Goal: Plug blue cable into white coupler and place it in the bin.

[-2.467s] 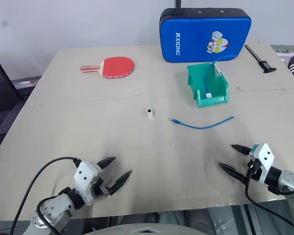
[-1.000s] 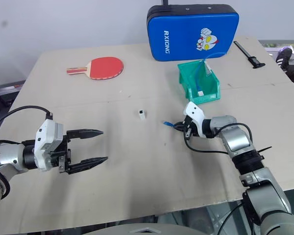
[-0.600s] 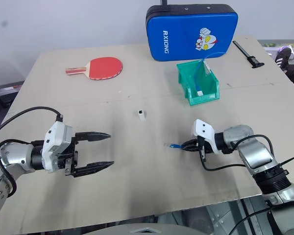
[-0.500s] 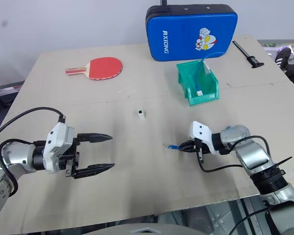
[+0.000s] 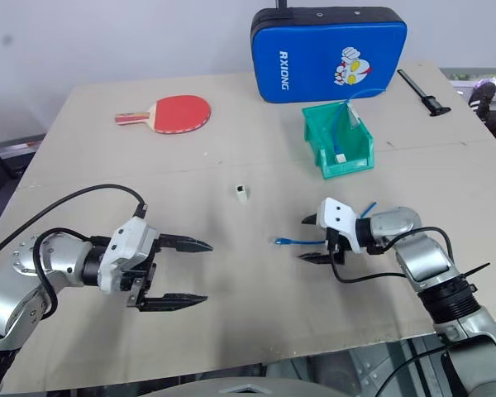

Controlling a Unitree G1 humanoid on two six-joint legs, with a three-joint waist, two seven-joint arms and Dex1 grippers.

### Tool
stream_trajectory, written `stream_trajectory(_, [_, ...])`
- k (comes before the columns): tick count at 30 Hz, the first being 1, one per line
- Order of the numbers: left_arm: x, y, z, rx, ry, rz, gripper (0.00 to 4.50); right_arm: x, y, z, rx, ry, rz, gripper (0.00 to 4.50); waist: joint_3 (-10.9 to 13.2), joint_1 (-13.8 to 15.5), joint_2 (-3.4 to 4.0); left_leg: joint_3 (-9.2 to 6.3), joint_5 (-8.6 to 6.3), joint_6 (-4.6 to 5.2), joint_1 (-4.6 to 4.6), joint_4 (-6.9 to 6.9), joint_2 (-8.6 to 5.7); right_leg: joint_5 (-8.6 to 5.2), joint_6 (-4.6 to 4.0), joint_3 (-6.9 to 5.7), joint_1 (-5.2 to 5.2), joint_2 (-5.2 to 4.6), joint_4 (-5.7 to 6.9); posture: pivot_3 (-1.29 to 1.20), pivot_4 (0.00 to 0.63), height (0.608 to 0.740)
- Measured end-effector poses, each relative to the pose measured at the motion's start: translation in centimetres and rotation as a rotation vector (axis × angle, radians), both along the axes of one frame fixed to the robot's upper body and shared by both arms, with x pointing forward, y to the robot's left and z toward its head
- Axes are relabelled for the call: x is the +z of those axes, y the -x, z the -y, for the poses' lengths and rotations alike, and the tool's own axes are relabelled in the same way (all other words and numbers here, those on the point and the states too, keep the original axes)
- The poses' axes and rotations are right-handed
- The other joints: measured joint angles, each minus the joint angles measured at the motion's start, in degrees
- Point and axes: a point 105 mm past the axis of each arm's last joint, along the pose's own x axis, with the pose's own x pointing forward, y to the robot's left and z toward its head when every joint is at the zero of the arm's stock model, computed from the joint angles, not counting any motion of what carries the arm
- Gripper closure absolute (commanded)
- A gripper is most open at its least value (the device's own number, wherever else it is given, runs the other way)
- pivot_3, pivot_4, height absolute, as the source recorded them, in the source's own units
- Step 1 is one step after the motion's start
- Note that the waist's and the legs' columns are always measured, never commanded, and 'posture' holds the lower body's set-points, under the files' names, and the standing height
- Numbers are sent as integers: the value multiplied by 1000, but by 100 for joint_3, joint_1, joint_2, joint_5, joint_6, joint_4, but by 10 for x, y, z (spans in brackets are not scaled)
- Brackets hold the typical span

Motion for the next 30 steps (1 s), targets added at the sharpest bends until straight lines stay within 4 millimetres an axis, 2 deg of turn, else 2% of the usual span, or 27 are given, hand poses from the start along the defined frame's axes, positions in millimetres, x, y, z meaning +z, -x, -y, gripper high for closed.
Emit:
stream_trajectory(3, [-12, -18, 11, -6, -13, 3, 0, 11, 15, 17, -107, -81, -25, 41, -1, 110, 0, -7, 0, 0, -5, 4, -1, 0, 0, -6, 1, -1, 1, 0, 150, 740])
stream_trajectory(7, [-46, -49, 26, 0, -142, 50, 0, 23, 37, 26, -229, -201, -13, 41, -2, 117, -6, -5, 0, 0, -6, 12, -5, 1, 2, -4, 2, -1, 5, 0, 150, 740])
stream_trajectory(9, [-54, -63, 46, -19, -128, 71, 0, 26, 55, 27, -276, -263, -23, 41, -1, 152, -10, -5, 0, 0, -8, 21, -6, 1, 2, -3, 1, 0, 12, 0, 150, 740])
stream_trajectory(12, [-58, -70, 62, -67, -131, 103, 0, 27, 76, 31, -308, -289, -38, 41, -2, 130, -14, -3, 0, 0, -6, 28, -6, 1, 2, 1, 1, 2, 15, 0, 150, 740])
stream_trajectory(15, [-61, -78, 76, -100, -122, 121, 0, 22, 103, 49, -366, -307, -76, 41, -6, 144, -19, -3, 0, 1, 0, 28, -7, 1, 3, -1, 9, 1, 17, 0, 150, 740])
stream_trajectory(19, [-64, -89, 89, -123, -130, 142, 0, 14, 133, 65, -416, -348, -142, 41, -7, 202, -21, -3, 0, 1, 19, 29, -7, 7, 10, 1, 28, 0, 21, 0, 150, 740])
stream_trajectory(20, [-64, -90, 90, -122, -132, 145, 0, 13, 135, 66, -416, -347, -147, 41, -7, 205, -20, -4, 0, 1, 20, 28, -7, 11, 11, 1, 29, 0, 22, 0, 150, 740])
stream_trajectory(23, [-64, -99, 95, -119, -131, 146, 885, 14, 142, 70, -431, -351, -124, 0, -8, 219, -20, -6, 0, 2, 24, 28, -8, 34, 13, 2, 33, 1, 19, 0, 150, 740])
stream_trajectory(26, [-64, -101, 100, -129, -123, 145, 2165, 19, 143, 76, -442, -343, -78, 0, -10, 220, -20, -6, 0, 2, 26, 29, -9, 45, 16, 2, 36, 1, 16, 0, 150, 740])
stream_trajectory(27, [-64, -100, 102, -137, -117, 145, 2772, 20, 144, 78, -442, -336, -69, 0, -10, 221, -21, -9, 0, 2, 26, 29, -9, 44, 16, 1, 35, 2, 16, 0, 150, 740])
stream_trajectory(30, [-64, -98, 104, -152, -111, 142, 3917, 20, 146, 80, -441, -329, -57, 0, -10, 217, -21, -9, 1, 2, 25, 29, -8, 44, 16, 2, 34, 5, 11, 0, 150, 740])
